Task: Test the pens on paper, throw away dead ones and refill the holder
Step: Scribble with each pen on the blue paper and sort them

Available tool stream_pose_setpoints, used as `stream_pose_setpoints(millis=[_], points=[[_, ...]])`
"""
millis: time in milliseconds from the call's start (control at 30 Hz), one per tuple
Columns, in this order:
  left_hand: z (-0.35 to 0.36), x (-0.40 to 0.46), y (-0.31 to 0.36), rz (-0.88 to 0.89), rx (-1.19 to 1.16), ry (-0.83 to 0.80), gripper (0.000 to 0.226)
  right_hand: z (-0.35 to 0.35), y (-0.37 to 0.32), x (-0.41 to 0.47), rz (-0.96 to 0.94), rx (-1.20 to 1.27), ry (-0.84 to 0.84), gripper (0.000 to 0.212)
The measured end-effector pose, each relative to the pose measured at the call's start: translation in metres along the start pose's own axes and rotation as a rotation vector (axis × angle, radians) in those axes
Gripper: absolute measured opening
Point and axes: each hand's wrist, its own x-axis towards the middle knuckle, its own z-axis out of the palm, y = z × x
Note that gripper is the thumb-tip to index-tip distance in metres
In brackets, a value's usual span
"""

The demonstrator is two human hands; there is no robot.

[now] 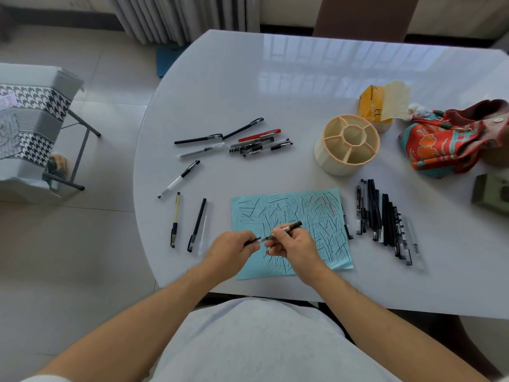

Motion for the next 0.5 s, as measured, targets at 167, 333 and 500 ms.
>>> stream_pose_setpoints(millis=[167, 333, 500], points=[[-0.002, 0.006, -0.001, 0.042, -0.043, -0.027, 0.019, -0.004, -0.008, 0.006, -0.005, -0.092, 0.018, 0.018], [-0.003, 0.017, -0.01, 0.104, 0.028, -0.004, 0.029, -0.053, -0.04, 0.031, -0.002, -0.274, 0.223, 0.016], [-0.008, 0.008, -0.041, 0.118, 0.229, -0.063, 0.039, -0.12, -0.053, 0.05, 0.014, -1.006, 0.392, 0.02]])
